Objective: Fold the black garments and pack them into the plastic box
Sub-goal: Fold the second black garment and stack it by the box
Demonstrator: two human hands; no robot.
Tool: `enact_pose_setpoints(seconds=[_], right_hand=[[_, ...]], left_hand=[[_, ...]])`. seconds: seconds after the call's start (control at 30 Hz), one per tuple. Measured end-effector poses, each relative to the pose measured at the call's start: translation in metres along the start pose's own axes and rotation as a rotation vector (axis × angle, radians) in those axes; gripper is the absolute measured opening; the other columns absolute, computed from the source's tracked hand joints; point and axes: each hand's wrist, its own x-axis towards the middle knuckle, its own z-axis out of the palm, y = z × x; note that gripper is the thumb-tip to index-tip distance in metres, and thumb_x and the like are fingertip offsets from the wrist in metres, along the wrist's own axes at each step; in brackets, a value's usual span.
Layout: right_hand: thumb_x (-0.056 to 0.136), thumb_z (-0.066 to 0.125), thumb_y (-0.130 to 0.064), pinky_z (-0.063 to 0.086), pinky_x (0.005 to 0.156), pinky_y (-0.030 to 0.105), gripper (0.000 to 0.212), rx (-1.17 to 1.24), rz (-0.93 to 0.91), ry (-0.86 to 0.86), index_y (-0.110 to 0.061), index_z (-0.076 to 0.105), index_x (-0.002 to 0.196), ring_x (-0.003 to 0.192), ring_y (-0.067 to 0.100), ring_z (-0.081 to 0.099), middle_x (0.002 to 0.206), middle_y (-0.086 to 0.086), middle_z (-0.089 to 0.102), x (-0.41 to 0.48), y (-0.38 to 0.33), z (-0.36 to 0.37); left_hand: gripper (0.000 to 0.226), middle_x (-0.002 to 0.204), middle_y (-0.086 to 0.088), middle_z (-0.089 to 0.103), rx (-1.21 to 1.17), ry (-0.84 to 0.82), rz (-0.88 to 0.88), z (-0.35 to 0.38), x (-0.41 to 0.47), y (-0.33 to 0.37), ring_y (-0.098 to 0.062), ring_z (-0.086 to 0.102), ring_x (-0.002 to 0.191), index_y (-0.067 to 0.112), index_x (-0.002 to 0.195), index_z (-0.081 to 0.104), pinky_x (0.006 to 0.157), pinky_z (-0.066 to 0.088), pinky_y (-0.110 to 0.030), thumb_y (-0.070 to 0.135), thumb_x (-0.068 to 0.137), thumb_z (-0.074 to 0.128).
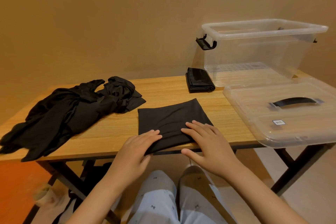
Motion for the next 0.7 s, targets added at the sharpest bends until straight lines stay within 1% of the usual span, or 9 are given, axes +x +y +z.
enact_pose_setpoints(seconds=[0.07,0.13,0.23,0.33,0.4,0.47,0.57,0.63,0.7], right_hand=[[0.082,0.020,-0.080,-0.002,0.120,0.031,0.077,0.040,-0.001,-0.044,-0.039,0.034,0.145,0.146,0.001,0.010,0.156,-0.016,0.026,0.005,0.003,-0.010],[0.078,0.018,-0.082,-0.009,0.120,0.037,0.084,0.008,-0.008,-0.074,-0.037,0.031,0.147,0.147,0.003,0.004,0.158,-0.015,0.021,0.009,0.002,-0.018],[0.075,0.038,-0.084,-0.012,0.118,0.040,0.093,-0.016,-0.110,-0.080,-0.030,0.028,0.150,0.148,0.006,-0.002,0.160,-0.011,0.017,0.008,-0.016,-0.012],[0.080,0.060,-0.057,0.003,0.122,0.042,0.085,0.051,-0.189,-0.040,-0.024,0.028,0.151,0.148,0.010,0.011,0.158,-0.007,0.025,0.005,-0.045,0.014],[0.076,0.072,-0.040,0.027,0.117,0.046,0.076,0.057,-0.157,0.064,-0.020,0.042,0.144,0.141,0.012,0.032,0.148,-0.004,0.044,0.008,-0.053,0.028],[0.073,0.077,-0.030,0.035,0.112,0.041,0.065,0.072,-0.141,0.152,-0.021,0.056,0.133,0.132,0.012,0.046,0.138,-0.004,0.056,0.011,-0.051,0.035],[0.078,0.068,-0.022,0.024,0.111,0.032,0.055,0.090,-0.181,0.178,-0.024,0.057,0.132,0.131,0.012,0.047,0.137,-0.005,0.056,0.007,-0.043,0.037],[0.084,0.049,-0.024,0.023,0.113,0.030,0.050,0.065,-0.213,0.144,-0.025,0.055,0.134,0.133,0.009,0.044,0.139,-0.007,0.054,0.003,-0.035,0.031],[0.085,0.033,-0.027,0.022,0.116,0.029,0.055,0.106,-0.229,0.069,-0.028,0.052,0.136,0.136,0.004,0.038,0.143,-0.011,0.050,-0.001,-0.024,0.020]], left_hand=[[0.062,0.139,0.024,0.045,-0.007,0.081,-0.005,0.002,-0.004,0.005,0.010,0.033,0.131,0.035,0.134,0.051,0.106,0.022,-0.021,0.005,0.082,0.067],[0.045,0.130,0.019,0.059,0.001,0.160,-0.001,0.008,-0.006,0.014,0.002,0.049,0.122,0.033,0.123,0.059,0.099,0.029,-0.023,0.017,0.082,0.065],[0.031,0.117,0.018,0.065,-0.013,0.230,0.012,0.012,-0.003,0.027,0.002,0.053,0.110,0.033,0.113,0.063,0.096,0.027,-0.019,0.037,0.084,0.051],[0.041,0.117,0.015,0.063,-0.049,0.249,0.017,0.011,-0.003,0.022,0.003,0.047,0.114,0.029,0.119,0.057,0.104,0.020,-0.017,0.035,0.079,0.062],[0.059,0.134,0.014,0.053,-0.059,0.195,-0.001,0.007,-0.004,0.010,0.005,0.034,0.131,0.030,0.131,0.048,0.113,0.012,-0.021,0.030,0.077,0.071],[0.072,0.150,0.015,0.035,-0.053,0.119,-0.026,0.001,-0.003,-0.005,0.007,0.016,0.140,0.032,0.142,0.037,0.117,0.006,-0.024,0.027,0.080,0.073],[0.080,0.156,0.018,0.019,0.044,0.038,-0.008,-0.011,0.004,-0.021,0.006,0.003,0.143,0.034,0.148,0.027,0.117,-0.005,-0.023,0.030,0.082,0.071],[0.078,0.155,0.019,0.020,0.091,-0.006,0.001,-0.014,0.009,-0.027,0.002,0.007,0.145,0.035,0.147,0.031,0.116,-0.009,-0.023,0.031,0.081,0.071],[0.071,0.150,0.020,0.029,0.107,-0.015,0.024,-0.012,0.010,-0.030,-0.001,0.019,0.142,0.036,0.142,0.039,0.114,-0.006,-0.021,0.031,0.080,0.073]])
